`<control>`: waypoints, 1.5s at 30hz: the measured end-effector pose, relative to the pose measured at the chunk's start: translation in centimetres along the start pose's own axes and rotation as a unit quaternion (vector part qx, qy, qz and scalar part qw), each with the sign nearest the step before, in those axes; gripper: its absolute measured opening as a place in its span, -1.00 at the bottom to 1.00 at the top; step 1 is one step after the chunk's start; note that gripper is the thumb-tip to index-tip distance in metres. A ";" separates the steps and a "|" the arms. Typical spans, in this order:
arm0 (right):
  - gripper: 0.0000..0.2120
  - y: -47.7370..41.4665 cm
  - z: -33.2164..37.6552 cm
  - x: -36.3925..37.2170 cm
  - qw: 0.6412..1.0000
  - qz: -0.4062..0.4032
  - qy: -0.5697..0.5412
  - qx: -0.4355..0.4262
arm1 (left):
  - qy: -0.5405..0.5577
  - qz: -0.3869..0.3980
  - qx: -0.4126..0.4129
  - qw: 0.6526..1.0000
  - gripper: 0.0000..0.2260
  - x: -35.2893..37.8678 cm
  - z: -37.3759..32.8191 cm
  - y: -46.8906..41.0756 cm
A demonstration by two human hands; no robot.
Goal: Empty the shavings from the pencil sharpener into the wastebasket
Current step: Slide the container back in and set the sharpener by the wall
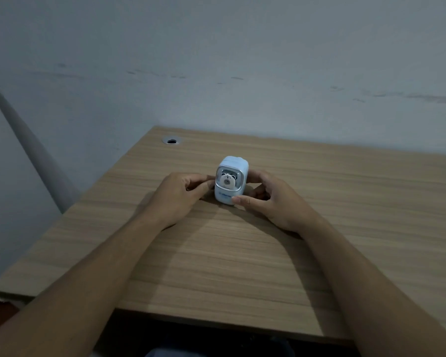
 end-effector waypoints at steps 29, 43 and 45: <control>-0.60 -21.6 -9.9 -4.6 0.989 -0.083 0.120 -0.023 | -0.078 0.055 0.047 0.994 -0.30 5.6 3.5 -21.9; -0.50 -24.0 -12.9 -4.5 0.981 -0.078 0.175 0.035 | -0.131 0.022 0.036 0.991 -0.36 5.6 6.1 -25.1; -0.45 -23.8 -13.3 -4.3 0.977 -0.074 0.193 0.052 | -0.175 -0.013 0.025 0.984 -0.34 5.0 6.0 -24.6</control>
Point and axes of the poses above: each hand's wrist, its own y-axis away from the middle knuckle, its own x-axis out of the palm, z = x × y, the point moved 10 cm from there along -y, towards the middle knuckle, and after that the axes turned 1 degree about -x, right-handed, at the moved point
